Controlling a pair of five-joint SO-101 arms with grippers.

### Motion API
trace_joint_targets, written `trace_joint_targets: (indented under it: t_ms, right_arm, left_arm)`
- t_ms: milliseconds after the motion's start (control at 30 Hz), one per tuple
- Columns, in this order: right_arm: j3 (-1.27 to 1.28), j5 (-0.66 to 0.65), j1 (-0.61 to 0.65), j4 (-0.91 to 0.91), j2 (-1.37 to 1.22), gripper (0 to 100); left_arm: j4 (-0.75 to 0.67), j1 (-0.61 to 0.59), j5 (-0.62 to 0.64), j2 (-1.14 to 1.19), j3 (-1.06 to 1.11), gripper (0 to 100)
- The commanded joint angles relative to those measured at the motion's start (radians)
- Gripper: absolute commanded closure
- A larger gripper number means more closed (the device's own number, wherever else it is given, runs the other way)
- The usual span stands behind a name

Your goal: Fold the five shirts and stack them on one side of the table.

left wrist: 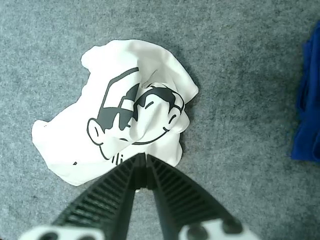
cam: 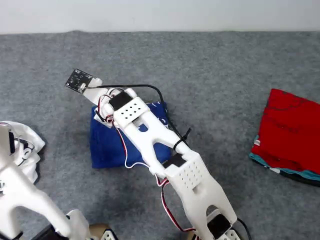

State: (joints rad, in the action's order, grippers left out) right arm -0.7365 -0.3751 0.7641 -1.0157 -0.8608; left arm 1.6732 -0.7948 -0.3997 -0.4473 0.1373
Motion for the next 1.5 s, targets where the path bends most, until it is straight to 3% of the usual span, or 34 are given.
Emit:
trace_joint_targets:
  t_ms: [0, 167, 567, 900, 1333, 1467]
  right_arm:
    - [-0.052, -0.043, -0.019, 0.088, -0.018, 98.8]
    - [-0.052, -0.127, -0.058, 0.107, -0.061, 98.8]
    - [-0.054, -0.124, -0.068, 0.065, 0.051, 98.8]
    - [-0.054, -0.115, -0.05, -0.209, 0.228, 98.8]
    - [-0.054, 0.19, -0.07, -0.756, 0.318, 98.7]
    - [-0.043, 0.331, -0.108, -0.783, 0.341, 98.7]
  left_arm:
    - [0.006, 0.008, 0.011, -0.006, -0.002, 100]
    - [0.006, 0.008, 0.011, -0.006, -0.002, 100]
    - [0.002, 0.008, 0.011, 0.0, -0.002, 100]
    - [0.006, 0.008, 0.011, -0.006, -0.002, 100]
    - [0.021, 0.008, 0.011, -0.006, -0.002, 100]
    - [0.021, 0.008, 0.011, -0.006, -0.002, 100]
